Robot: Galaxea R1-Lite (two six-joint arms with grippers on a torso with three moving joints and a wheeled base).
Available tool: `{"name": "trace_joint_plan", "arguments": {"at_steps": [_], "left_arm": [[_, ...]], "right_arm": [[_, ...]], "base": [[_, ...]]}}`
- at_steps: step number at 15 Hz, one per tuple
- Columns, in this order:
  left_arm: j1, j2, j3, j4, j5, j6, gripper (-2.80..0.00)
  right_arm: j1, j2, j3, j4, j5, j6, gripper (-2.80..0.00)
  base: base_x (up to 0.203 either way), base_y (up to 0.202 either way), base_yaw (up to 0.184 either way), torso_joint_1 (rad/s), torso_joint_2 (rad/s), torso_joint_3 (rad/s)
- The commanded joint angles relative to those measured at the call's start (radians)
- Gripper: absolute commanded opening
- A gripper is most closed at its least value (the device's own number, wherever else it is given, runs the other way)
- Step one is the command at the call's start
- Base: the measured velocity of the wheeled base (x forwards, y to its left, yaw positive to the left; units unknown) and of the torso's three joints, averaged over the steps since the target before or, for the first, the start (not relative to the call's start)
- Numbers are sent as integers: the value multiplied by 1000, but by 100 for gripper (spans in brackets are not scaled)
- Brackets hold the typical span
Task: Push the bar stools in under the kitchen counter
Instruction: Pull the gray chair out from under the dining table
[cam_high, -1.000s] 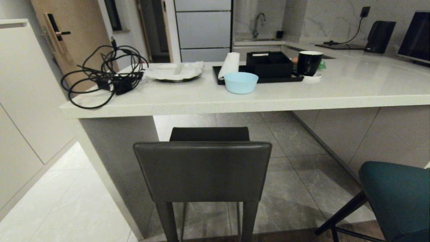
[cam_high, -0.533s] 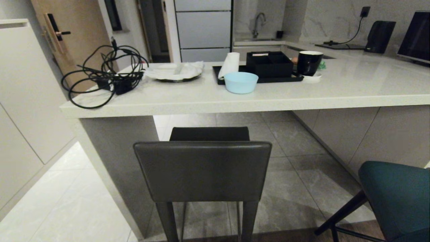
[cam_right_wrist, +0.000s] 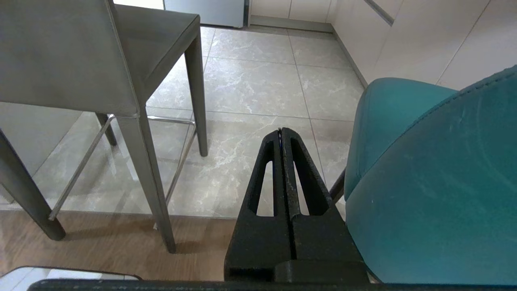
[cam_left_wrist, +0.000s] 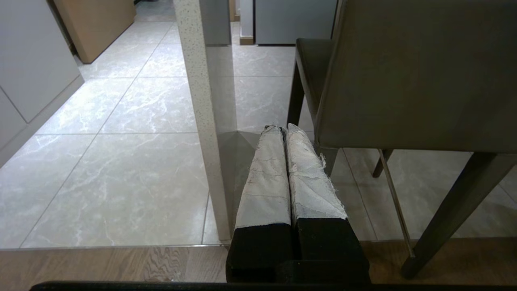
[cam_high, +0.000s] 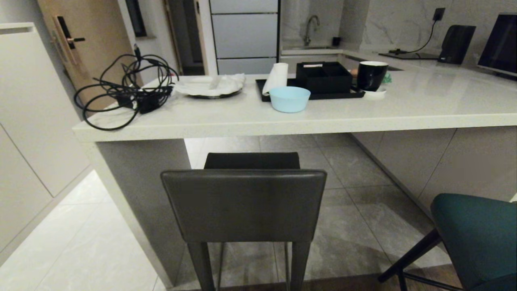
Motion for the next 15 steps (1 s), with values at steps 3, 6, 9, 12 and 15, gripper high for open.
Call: {"name": "trace_joint_plan", "arguments": {"at_steps": [3, 6, 9, 12, 15], "left_arm": [[1, 0, 14, -5, 2, -9, -280], [0, 0, 14, -7, 2, -9, -280], [0, 0, 14, -7, 2, -10, -280], [3, 0, 15, -7, 2, -7, -280], [3, 0, 15, -7, 2, -7, -280]], "right_arm": [[0, -6, 9, -4, -4, 4, -280], [0, -6, 9, -4, -5, 7, -280], [0, -6, 9, -6, -5, 7, -280], [2, -6, 9, -4, -7, 7, -280], [0, -5, 9, -4, -7, 7, -280]], "base": [[0, 0, 0, 0, 0, 0], [0, 0, 0, 0, 0, 0], [0, 0, 0, 0, 0, 0], [0, 0, 0, 0, 0, 0], [0, 0, 0, 0, 0, 0]]}}
